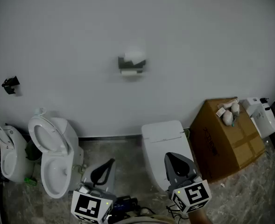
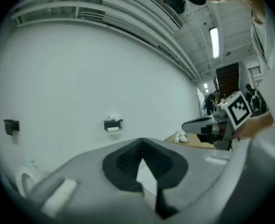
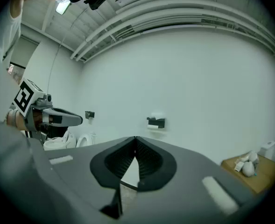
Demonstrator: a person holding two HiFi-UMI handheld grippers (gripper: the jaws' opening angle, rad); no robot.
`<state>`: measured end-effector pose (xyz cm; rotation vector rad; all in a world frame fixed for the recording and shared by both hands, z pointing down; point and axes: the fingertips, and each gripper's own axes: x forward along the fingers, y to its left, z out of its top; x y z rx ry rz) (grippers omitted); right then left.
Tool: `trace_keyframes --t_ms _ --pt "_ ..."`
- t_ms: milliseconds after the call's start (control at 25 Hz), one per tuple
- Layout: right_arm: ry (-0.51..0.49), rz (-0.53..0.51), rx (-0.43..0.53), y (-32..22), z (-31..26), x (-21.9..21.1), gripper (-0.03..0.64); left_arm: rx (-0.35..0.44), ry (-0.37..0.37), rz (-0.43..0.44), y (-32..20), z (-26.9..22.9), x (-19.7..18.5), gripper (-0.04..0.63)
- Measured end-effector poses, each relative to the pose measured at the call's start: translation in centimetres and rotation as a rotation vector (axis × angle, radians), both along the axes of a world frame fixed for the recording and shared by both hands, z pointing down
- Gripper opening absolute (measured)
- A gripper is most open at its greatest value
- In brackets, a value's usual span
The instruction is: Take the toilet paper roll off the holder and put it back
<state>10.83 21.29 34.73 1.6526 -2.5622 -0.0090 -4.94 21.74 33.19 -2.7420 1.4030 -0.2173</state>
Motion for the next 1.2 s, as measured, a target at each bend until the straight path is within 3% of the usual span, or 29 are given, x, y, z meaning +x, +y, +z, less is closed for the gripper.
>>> trace_keyframes --t_ms 480,1040,1120,1200 --pt "0.002 -0.009 0.0 0.1 0.0 0.1 0.003 -0.046 0.018 -0.001 0.3 0.2 0.6 -0.006" --pt "-0.059 -0.03 -0.011 0.1 0.1 -0.1 0.008 -0.015 0.039 0.014 0.3 0.1 0.9 -0.006" --pt "-0.07 -0.037 -0.014 0.1 0.0 0.0 0.054 -0.021 0.035 0.025 0.5 0.1 1.3 0.063" --pt "-0.077 -0.049 -0.017 0.1 0.0 -0.1 0.097 -0.02 0.037 0.023 0.5 0.1 1.5 0.088"
